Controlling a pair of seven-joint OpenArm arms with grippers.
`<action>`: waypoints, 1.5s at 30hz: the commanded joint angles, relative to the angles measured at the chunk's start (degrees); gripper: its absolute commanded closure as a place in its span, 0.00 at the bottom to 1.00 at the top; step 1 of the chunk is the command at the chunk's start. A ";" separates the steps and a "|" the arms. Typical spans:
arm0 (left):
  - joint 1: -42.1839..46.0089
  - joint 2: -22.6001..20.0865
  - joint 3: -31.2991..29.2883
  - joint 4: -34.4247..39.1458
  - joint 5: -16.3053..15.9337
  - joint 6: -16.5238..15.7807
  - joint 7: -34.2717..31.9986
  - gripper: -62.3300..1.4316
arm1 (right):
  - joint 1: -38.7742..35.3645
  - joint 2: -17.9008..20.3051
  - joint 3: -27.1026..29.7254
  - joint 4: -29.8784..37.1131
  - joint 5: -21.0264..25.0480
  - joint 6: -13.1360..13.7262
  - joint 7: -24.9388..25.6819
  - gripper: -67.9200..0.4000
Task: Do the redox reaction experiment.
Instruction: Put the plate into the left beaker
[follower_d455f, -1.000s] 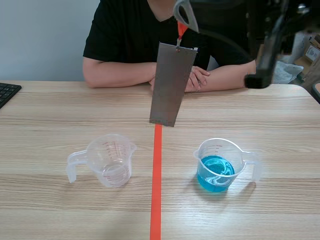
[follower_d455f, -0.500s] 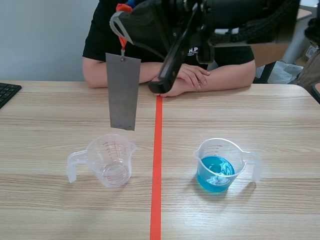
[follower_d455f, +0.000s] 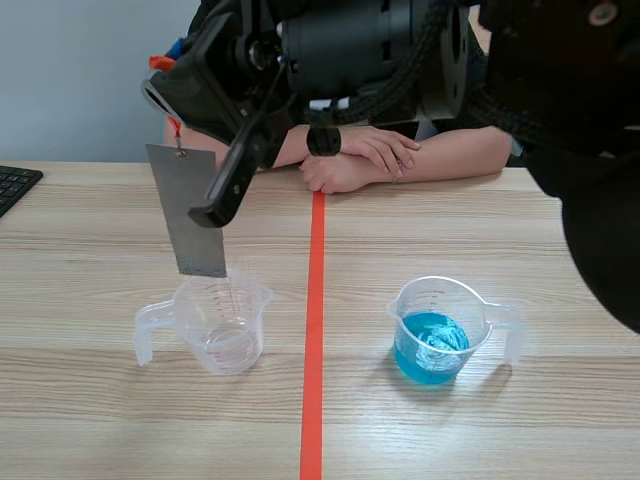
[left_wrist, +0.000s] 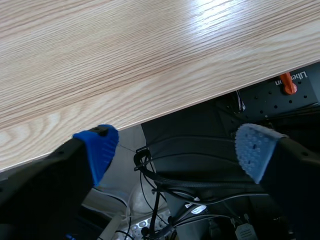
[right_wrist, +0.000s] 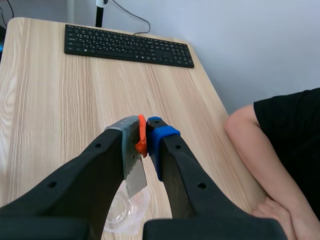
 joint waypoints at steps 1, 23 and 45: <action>0.46 0.28 0.13 0.59 -0.13 -0.28 -0.24 0.07 | 1.29 -0.63 -0.57 0.39 -0.70 -0.63 0.66 0.97; 0.46 0.28 0.11 0.59 0.11 -0.46 0.92 0.00 | 1.25 -1.42 -2.34 -5.77 -2.71 -1.49 3.39 0.97; 0.46 0.28 0.11 0.59 0.07 -0.48 1.29 0.00 | 1.27 -1.42 -5.25 -19.65 -13.53 -1.49 17.25 0.97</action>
